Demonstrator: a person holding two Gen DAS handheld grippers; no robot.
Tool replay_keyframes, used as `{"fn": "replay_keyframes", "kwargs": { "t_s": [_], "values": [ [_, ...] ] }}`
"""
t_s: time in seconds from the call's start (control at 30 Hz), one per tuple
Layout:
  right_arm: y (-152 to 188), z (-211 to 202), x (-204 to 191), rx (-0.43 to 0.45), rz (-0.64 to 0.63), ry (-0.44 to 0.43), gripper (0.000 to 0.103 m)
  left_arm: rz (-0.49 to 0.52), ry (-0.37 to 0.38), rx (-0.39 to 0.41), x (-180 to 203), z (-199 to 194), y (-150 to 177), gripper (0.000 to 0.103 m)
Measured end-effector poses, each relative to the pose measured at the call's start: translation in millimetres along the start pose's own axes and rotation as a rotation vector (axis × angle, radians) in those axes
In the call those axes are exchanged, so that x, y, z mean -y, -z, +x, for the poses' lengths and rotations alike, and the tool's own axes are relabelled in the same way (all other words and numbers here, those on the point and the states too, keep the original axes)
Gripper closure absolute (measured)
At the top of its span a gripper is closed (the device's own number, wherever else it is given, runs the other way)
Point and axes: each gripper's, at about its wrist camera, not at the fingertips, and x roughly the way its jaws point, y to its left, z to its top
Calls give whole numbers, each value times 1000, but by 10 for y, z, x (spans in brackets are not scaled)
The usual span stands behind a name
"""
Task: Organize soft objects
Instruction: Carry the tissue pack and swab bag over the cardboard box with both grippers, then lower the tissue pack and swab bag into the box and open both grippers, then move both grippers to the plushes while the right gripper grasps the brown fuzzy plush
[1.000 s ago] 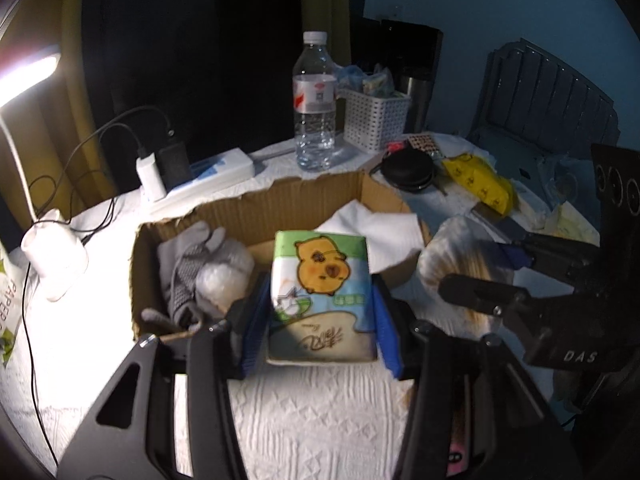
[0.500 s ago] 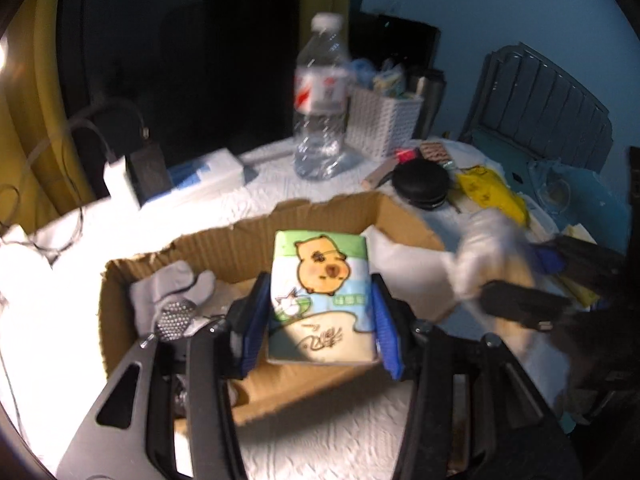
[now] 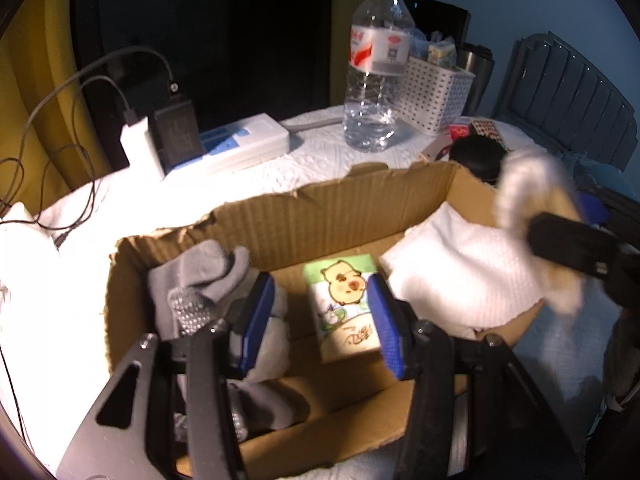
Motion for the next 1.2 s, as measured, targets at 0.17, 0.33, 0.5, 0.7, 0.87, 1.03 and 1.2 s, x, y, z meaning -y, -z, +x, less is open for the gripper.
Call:
{"fn": "replay_keyframes", "kwargs": {
  "t_s": [0.17, 0.33, 0.5, 0.7, 0.87, 1.03, 1.2],
  "values": [
    [-53, 142, -7, -16, 17, 19, 52, 8, 22, 52, -33, -177, -4, 52],
    [-84, 146, -58, -1, 8, 72, 40, 3, 28, 82, -48, -337, -26, 52],
    [-56, -22, -104, 16, 21, 97, 40, 12, 35, 100, -35, -516, 24, 52],
    [49, -278, -255, 24, 24, 104, 40, 19, 47, 124, 30, -756, 156, 51],
    [128, -484, -428, 37, 9, 107, 40, 24, 55, 153, 97, -988, 276, 48],
    [230, -663, -564, 45, -1, 111, 40, 23, 77, 188, 149, -1230, 415, 26],
    [386, -798, -620, 37, 4, 119, 40, 22, 77, 191, 216, -1366, 559, 26]
  ]
}}
